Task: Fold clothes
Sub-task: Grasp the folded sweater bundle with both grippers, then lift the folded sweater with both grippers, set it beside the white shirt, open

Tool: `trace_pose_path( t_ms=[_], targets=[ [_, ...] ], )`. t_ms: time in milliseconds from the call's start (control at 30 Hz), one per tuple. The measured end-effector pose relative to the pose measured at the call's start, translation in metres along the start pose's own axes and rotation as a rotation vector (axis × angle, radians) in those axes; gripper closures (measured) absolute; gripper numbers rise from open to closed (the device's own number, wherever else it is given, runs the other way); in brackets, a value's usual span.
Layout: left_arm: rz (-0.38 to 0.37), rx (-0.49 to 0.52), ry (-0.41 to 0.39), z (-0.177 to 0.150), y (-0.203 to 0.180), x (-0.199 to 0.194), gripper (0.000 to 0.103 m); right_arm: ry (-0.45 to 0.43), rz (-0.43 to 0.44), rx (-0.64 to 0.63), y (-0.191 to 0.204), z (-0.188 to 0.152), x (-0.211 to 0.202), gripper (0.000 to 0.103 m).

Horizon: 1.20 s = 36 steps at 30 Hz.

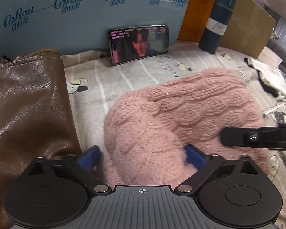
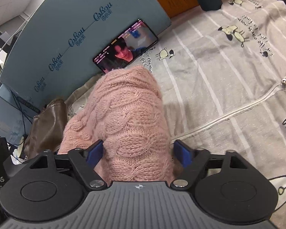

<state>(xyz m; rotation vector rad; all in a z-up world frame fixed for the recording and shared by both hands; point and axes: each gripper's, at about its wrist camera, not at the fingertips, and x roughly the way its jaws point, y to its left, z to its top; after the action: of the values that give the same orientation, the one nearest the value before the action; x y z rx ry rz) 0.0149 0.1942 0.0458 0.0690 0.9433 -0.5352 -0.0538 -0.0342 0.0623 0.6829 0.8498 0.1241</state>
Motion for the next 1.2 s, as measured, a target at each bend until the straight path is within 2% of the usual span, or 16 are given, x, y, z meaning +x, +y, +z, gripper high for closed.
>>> trace_pose_path(
  t_ms=[33, 67, 167, 267, 433, 533, 633, 767, 867, 1033, 1167, 1200],
  targets=[
    [-0.021, -0.011, -0.003, 0.0, -0.001, -0.001, 0.032, -0.003, -0.001, -0.001, 0.001, 0.0, 0.0, 0.042],
    [-0.042, -0.022, -0.006, 0.0, -0.001, -0.002, 0.051, -0.006, -0.006, -0.007, 0.002, 0.0, 0.0, 0.048],
    [-0.076, -0.059, -0.024, -0.003, -0.002, -0.003, 0.061, -0.012, 0.003, 0.0, 0.003, 0.001, -0.002, 0.061],
    [-0.107, -0.133, -0.049, -0.001, 0.001, -0.01, 0.069, -0.033, 0.037, -0.001, 0.005, 0.004, -0.011, 0.067],
    [-0.171, -0.128, -0.122, 0.019, -0.023, -0.019, 0.07, -0.133, 0.086, 0.017, -0.001, 0.021, -0.044, 0.068],
    [-0.227, -0.091, -0.163, 0.045, -0.052, -0.012, 0.07, -0.212, 0.07, 0.028, -0.017, 0.042, -0.072, 0.068],
    [-0.286, -0.045, -0.202, 0.075, -0.091, 0.005, 0.07, -0.303, 0.025, 0.045, -0.045, 0.067, -0.101, 0.068],
    [-0.361, -0.007, -0.22, 0.111, -0.152, 0.051, 0.069, -0.396, -0.081, 0.067, -0.088, 0.104, -0.13, 0.068],
    [-0.399, -0.005, -0.189, 0.128, -0.191, 0.091, 0.069, -0.423, -0.172, 0.096, -0.122, 0.129, -0.14, 0.068],
    [-0.41, 0.074, -0.166, 0.152, -0.245, 0.137, 0.069, -0.448, -0.277, 0.165, -0.175, 0.153, -0.149, 0.068],
    [-0.381, 0.138, -0.113, 0.159, -0.268, 0.164, 0.068, -0.399, -0.353, 0.197, -0.211, 0.16, -0.14, 0.068],
    [-0.37, 0.146, -0.103, 0.157, -0.271, 0.168, 0.064, -0.385, -0.365, 0.197, -0.215, 0.16, -0.137, 0.068]
  ],
)
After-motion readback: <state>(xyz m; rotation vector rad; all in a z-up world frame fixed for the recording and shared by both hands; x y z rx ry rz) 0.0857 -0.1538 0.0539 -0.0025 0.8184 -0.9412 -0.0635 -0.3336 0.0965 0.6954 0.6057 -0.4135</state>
